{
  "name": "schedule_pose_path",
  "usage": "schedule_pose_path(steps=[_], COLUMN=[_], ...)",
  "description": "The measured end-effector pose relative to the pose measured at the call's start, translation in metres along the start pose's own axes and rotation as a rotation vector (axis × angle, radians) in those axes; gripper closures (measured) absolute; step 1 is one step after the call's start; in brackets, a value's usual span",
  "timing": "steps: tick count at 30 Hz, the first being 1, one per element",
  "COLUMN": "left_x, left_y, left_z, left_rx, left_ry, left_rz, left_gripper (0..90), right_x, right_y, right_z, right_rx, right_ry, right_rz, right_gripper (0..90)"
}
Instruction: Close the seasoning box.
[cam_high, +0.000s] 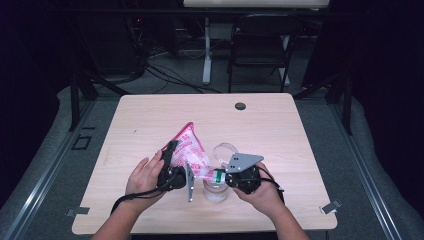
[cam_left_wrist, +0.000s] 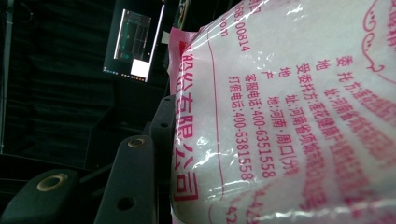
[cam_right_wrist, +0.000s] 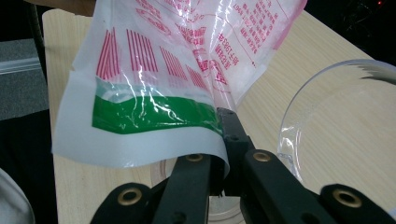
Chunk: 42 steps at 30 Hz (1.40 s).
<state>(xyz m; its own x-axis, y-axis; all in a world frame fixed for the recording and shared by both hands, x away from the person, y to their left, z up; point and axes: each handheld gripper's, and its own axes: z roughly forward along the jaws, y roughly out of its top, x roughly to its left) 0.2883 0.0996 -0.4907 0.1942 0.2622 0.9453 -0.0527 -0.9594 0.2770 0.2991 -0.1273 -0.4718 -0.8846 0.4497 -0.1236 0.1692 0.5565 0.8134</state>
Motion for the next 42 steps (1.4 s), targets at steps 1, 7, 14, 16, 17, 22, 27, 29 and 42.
schedule_pose_path(steps=[1, 7, 14, 16, 17, 22, 27, 29, 42], left_x=[0.0005, 0.0008, -0.0002, -0.0001, -0.0001, 0.0001, 0.0004, 0.0005, 0.0013], left_y=[0.0004, 0.0017, 0.0020, 0.0019, 0.0018, 0.0021, 0.0032, 0.0035, 0.0049], left_z=[-0.0003, -0.0009, -0.0009, -0.0007, -0.0007, -0.0010, -0.0012, -0.0012, -0.0018], left_rx=[0.002, 0.003, 0.000, -0.001, -0.001, -0.002, -0.005, -0.005, -0.010], left_ry=[0.000, 0.004, 0.008, 0.008, 0.007, 0.007, 0.008, 0.008, 0.011], left_rz=[0.004, 0.014, 0.020, 0.020, 0.021, 0.021, 0.027, 0.028, 0.031], left_gripper=[59.8, 59.8, 59.8, 59.8, 59.8, 60.1, 60.2, 60.2, 60.3], right_x=[-0.0001, -0.0008, -0.0017, -0.0017, -0.0019, -0.0016, -0.0026, -0.0029, -0.0036], right_y=[-0.0001, -0.0014, -0.0031, -0.0036, -0.0036, -0.0045, -0.0058, -0.0061, -0.0068], right_z=[0.0000, 0.0005, 0.0023, 0.0026, 0.0026, 0.0046, 0.0053, 0.0056, 0.0057], right_rx=[0.000, -0.002, 0.003, 0.005, 0.008, 0.016, 0.022, 0.022, 0.023], right_ry=[-0.001, -0.002, -0.002, -0.001, -0.001, 0.000, -0.001, -0.001, 0.001], right_rz=[0.001, 0.007, 0.013, 0.013, 0.011, 0.010, 0.013, 0.014, 0.016], right_gripper=[90.0, 90.0, 90.0, 90.0, 90.0, 90.0, 90.0, 90.0, 90.0])
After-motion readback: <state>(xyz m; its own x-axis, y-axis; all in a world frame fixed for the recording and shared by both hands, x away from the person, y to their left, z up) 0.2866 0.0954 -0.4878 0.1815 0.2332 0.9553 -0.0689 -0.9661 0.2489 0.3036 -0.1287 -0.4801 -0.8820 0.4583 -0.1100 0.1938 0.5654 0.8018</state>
